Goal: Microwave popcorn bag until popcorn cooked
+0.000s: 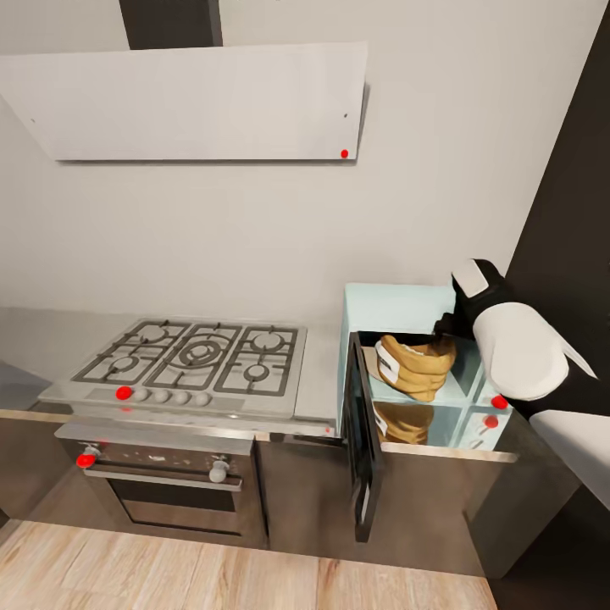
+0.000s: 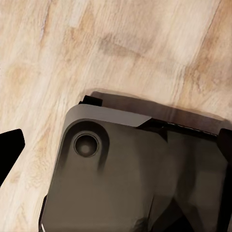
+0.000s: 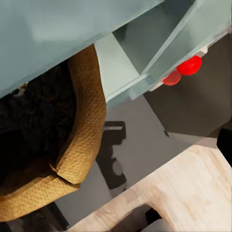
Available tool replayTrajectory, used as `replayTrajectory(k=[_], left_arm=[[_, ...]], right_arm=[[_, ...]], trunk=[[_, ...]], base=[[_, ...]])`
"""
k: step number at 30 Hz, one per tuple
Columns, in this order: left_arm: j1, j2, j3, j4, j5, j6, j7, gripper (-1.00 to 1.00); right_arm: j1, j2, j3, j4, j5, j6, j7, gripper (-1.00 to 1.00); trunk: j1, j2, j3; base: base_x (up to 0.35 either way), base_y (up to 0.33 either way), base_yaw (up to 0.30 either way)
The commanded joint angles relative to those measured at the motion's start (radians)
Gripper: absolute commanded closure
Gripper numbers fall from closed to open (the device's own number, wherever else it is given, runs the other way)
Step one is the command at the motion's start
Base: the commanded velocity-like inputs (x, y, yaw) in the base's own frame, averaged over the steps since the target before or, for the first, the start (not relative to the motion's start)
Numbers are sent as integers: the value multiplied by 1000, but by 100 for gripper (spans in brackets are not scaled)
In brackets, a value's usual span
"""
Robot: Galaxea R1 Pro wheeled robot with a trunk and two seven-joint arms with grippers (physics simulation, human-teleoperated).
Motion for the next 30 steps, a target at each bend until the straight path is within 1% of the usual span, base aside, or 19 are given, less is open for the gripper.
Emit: replayTrajectory(k=[1,4,9,14,21,24,25,26,27,30], left_arm=[[-1,0,0,1,8,-3,0,-100],[-1,0,0,1,8,-3,0,-100],[-1,0,1,1,8,-3,0,-100],[-1,-2,-2,1,-1,-3,0,-100],[-1,-1,-2,1,-1,-4,0,-100],[-1,-2,-1,1,2,-4,0,-100],[0,-2,0,1,2,-4,0,-100],[-1,-2,0,1,2,-4,0,-100],[5,-5,-4,-1,-4,-9,-6,-100],[5,-3,-7,-1,-7,-9,-6,-100]], right_arm=[[-3,-1,-2,-1,-6,3,-7,-100],[-4,-2,-2,-2,-7,3,-8,-100],[-4,-1,-2,-2,-7,3,-8,-100],[-4,-2,-2,-2,-7,3,-8,-100],[7,-6,0,-4,-6,3,2,-100],[11,-7,3,-2,-5,3,7,-100],[12,-7,6,-2,-5,3,8,-100],[13,-6,20,-1,-4,3,13,-100],[7,-5,14,-7,-4,3,11,-100],[-10,-5,19,-9,-4,3,12,-100]], trunk=[[0,-1,-2],[0,-1,-2],[0,-1,-2],[0,-1,-2],[0,-1,-2],[0,-1,-2],[0,-1,-2],[0,-1,-2],[0,-1,-1],[0,-1,-1]], base=[[0,0,0],[-101,0,0],[-318,0,0],[-322,0,0],[-48,0,0],[-222,0,0],[-317,0,0],[-296,0,0],[0,0,0],[-7,0,0]])
